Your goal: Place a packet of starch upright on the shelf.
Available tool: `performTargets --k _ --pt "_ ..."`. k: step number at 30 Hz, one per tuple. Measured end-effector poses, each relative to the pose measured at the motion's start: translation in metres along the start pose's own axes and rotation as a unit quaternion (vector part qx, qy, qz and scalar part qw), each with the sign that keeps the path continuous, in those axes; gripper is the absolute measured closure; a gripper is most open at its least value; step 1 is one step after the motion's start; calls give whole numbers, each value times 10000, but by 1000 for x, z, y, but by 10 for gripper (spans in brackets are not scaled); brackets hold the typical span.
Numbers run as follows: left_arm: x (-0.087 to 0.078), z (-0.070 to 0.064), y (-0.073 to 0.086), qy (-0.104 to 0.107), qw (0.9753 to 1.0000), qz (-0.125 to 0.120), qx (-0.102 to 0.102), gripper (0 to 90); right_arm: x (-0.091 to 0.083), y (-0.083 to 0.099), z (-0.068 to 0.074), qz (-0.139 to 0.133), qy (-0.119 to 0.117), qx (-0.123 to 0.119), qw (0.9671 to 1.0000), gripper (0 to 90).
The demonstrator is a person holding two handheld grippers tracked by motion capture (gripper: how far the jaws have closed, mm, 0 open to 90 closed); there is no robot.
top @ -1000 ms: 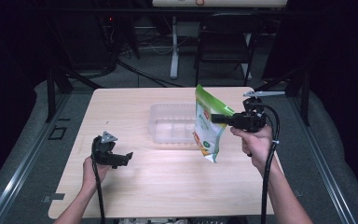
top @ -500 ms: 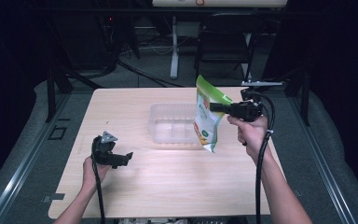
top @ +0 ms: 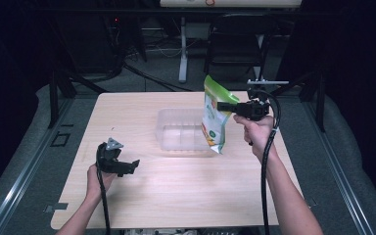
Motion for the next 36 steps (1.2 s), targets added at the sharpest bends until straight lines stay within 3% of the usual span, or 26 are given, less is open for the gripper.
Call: performTargets --k 20,36 --pt "-1 0 0 -26 10000 -30 -15 24 28 -4 -18 50 58 240 9997 900" --pt "-1 1 0 -13 10000 -23 -6 24 51 -6 -30 129 274 228 9993 900"
Point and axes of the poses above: each handheld gripper's, and its own axes: x roughly forward along the jaws, y roughly out of its underside, z roughly to its left, the point moved 5 cm from there along x, roughly forward along the jaws, and after that the axes turned 3 degrees about -x, right-handed, at the moved point
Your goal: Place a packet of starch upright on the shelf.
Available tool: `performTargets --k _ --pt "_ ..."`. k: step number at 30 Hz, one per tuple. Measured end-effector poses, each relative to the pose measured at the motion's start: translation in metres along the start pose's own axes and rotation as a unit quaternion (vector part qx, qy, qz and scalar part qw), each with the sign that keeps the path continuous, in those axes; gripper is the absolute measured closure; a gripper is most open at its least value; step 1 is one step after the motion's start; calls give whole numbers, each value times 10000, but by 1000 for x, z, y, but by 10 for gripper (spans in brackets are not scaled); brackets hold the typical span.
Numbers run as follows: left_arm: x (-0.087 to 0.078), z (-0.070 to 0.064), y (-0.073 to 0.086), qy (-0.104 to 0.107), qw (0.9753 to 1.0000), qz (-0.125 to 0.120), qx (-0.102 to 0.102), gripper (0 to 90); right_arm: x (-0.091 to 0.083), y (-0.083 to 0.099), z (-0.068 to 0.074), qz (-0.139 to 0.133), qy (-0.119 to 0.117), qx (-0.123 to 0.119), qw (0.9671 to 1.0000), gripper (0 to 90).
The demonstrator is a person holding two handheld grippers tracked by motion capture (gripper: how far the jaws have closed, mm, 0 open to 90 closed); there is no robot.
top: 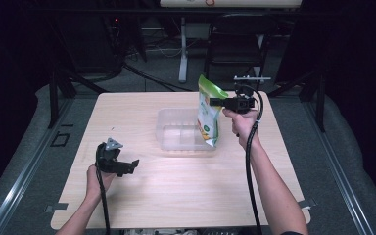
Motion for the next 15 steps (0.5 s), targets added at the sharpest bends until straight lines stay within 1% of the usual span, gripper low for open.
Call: performTargets --k 5,6,13,14,15 --pt "0 0 0 -9 10000 -5 -2 24 6 -1 -2 4 37 -19 10000 900" --pt "0 0 0 -20 10000 -21 7 24 9 -1 -3 43 109 -73 9999 900" --pt "0 0 0 -26 10000 -24 7 24 19 2 -8 56 136 -58 9999 900" --pt "1 0 0 -20 10000 -19 4 24 21 3 -9 70 181 -111 9997 900" --pt "0 0 0 9 10000 13 -3 24 22 4 -10 58 187 -98 9998 900"
Point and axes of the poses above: each handheld gripper's, and its own axes: x roughly forward along the jaws, y roughly out of its underside, z roughly to its left, the point moved 5 cm from there along x, roughly forward along the jaws, and after that the axes turned 3 degrees about -x, right-handed, at the moved point
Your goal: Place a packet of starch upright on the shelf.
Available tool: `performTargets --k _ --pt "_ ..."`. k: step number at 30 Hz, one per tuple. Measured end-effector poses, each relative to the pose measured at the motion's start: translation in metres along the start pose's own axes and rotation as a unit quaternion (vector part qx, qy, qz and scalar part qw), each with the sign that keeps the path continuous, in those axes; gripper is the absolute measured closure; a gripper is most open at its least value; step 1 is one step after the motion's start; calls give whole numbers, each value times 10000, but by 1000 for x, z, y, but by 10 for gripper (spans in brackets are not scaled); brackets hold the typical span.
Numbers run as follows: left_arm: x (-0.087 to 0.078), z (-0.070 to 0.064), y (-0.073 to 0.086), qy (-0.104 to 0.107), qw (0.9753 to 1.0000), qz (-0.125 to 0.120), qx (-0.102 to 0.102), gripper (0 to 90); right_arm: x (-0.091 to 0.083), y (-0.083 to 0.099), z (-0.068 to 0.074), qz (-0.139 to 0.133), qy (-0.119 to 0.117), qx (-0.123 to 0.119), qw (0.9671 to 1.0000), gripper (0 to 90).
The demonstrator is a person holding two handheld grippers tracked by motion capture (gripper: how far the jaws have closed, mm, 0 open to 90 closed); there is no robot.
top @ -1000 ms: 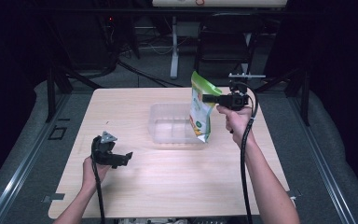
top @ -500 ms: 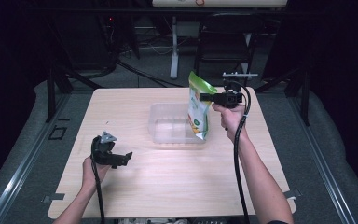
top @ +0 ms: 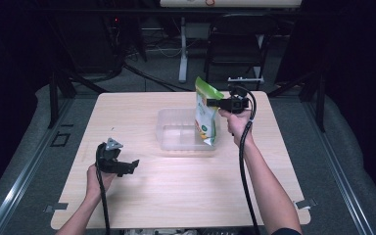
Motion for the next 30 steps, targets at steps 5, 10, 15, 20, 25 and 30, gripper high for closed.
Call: performTargets --k 5,10,15,20,25,30 --pt "1 1 0 4 10000 8 -9 24 4 3 -3 7 17 2 10000 900" --pt "2 2 0 -7 10000 16 -35 24 11 3 -5 26 0 -28 10000 900" --pt "0 2 2 -29 10000 40 -52 24 14 4 -5 28 66 -133 9999 900" --pt "-3 5 5 -97 9999 4 -83 25 16 4 -6 20 105 -183 9998 900" --pt "-2 5 6 -72 9999 31 -80 25 18 6 -7 33 112 -258 9996 900" --pt "-4 6 6 -63 9999 33 -92 25 19 8 -6 34 149 -341 9993 900"
Point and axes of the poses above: each handheld gripper's, and its own axes: x roughly forward along the jaws, y roughly out of its underside, z roughly to its left, the point moved 5 cm from there along x, roughly forward along the jaws, and after that the axes turned 3 degrees about -x, right-handed, at the moved point
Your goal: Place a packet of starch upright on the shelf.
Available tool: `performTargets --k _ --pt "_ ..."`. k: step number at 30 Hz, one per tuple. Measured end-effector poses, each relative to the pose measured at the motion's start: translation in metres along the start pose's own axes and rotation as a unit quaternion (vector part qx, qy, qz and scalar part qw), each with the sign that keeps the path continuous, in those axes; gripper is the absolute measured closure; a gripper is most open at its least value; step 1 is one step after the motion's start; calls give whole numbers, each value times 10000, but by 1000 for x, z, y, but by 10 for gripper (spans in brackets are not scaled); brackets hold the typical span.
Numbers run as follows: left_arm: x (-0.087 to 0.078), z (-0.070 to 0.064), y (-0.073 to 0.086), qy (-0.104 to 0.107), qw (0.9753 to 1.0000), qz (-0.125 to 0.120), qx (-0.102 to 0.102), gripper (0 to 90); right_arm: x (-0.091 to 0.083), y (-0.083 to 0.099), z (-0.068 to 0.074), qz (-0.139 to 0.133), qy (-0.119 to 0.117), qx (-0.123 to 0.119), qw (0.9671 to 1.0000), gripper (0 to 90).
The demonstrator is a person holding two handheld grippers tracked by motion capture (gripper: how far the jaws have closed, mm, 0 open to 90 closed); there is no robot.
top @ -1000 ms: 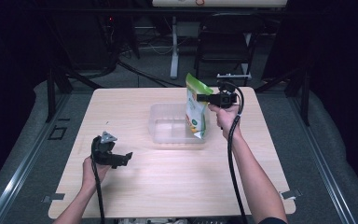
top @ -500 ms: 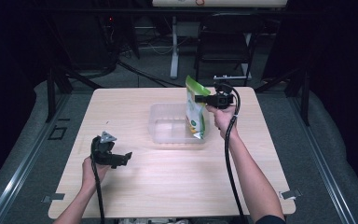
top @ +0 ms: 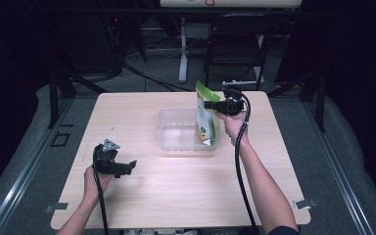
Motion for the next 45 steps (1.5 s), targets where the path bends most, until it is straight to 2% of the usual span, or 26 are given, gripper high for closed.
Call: performTargets --k 5,14,22,23,32,35,38,40,41,42,43,45 --pt "1 -1 -1 -11 10000 -39 0 25 0 5 0 86 17 -84 9999 900" --pt "1 -5 -4 27 10000 -44 65 25 -3 17 -4 137 62 -50 9999 900" --pt "1 -4 -4 0 10000 -65 57 25 -5 24 -11 149 281 -24 9995 900" --pt "1 -4 -4 1 10000 -63 57 25 -6 26 -13 135 365 -23 9992 900" --pt "2 -5 -4 9 10000 -31 94 25 -8 25 -16 131 479 -54 9988 887" --pt "2 -5 -3 15 10000 -31 86 25 -9 23 -14 171 560 -148 9982 760" --pt "2 -5 -4 12 10000 -34 87 25 -11 22 -13 186 534 -133 9983 733" --pt "2 -5 -4 14 10000 -36 83 25 -12 21 -12 216 556 -162 9981 660" --pt "2 -5 -4 18 9999 -30 95 25 -15 21 -10 221 437 -164 9987 614" --pt "2 -5 -4 18 9999 -30 95 25 -15 21 -10 221 437 -164 9987 614" --pt "2 -5 -4 19 10000 -34 83 25 -19 20 -9 257 495 -183 9983 562" --pt "2 -5 -4 11 10000 -31 88 25 -21 19 -8 252 453 -183 9985 541"
Point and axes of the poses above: each handheld gripper's, and its own axes: x roughly forward along the jaws, y roughly out of its underside, z roughly to its left, the point moved 5 cm from there along x, roughly forward along the jaws, and after that the axes turned 3 degrees about -x, right-handed, at the moved point
